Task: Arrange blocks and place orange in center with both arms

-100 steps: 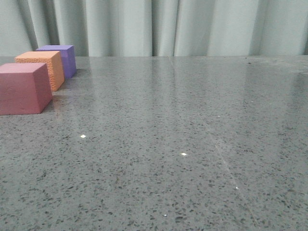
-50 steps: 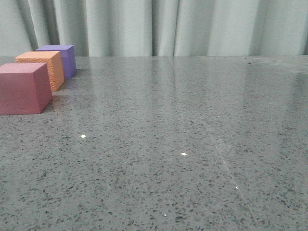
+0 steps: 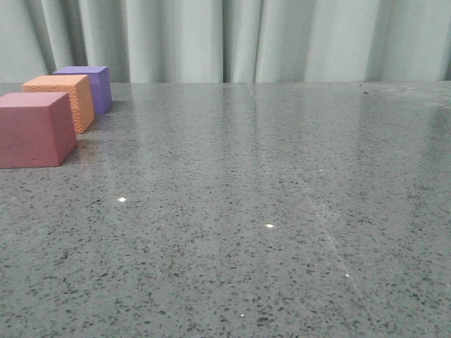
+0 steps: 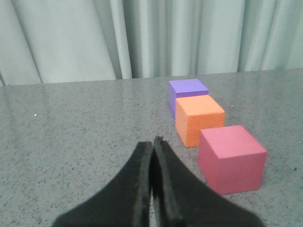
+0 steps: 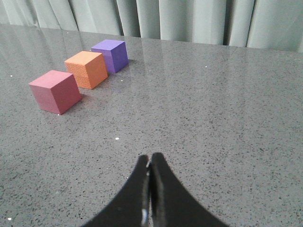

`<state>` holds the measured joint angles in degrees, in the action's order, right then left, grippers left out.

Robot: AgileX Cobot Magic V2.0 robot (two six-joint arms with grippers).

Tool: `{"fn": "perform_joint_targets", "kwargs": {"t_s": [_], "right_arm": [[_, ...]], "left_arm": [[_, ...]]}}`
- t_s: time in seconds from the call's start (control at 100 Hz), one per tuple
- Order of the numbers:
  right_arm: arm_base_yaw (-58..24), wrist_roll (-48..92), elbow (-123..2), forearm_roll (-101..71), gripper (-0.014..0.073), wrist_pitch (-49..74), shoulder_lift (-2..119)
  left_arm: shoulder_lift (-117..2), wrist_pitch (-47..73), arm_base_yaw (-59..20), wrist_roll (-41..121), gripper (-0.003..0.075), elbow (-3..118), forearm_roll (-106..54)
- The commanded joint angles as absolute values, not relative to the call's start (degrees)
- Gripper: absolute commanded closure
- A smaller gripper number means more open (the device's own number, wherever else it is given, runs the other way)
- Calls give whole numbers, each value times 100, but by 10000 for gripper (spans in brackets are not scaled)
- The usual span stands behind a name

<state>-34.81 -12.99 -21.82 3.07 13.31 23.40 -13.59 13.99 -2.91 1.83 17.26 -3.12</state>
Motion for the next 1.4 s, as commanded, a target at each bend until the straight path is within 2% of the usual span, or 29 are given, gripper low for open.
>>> {"fn": "perform_joint_targets", "kwargs": {"t_s": [0.0,0.17,0.59,1.39], "right_arm": [[-3476,-1253,-2330,387,713,843,2352],[-3476,-1253,-2330,387,713,843,2352],[-3476,-1253,-2330,387,713,843,2352],[-3476,-1253,-2330,387,713,898,2352]], "left_arm": [[-1251,870,-163,243,739,1604,-384],[-911,310,69,243,739,986,-362],[188,-103,227,135,739,-130,-374],[223,112,236,135,739,-121,-364]]}}
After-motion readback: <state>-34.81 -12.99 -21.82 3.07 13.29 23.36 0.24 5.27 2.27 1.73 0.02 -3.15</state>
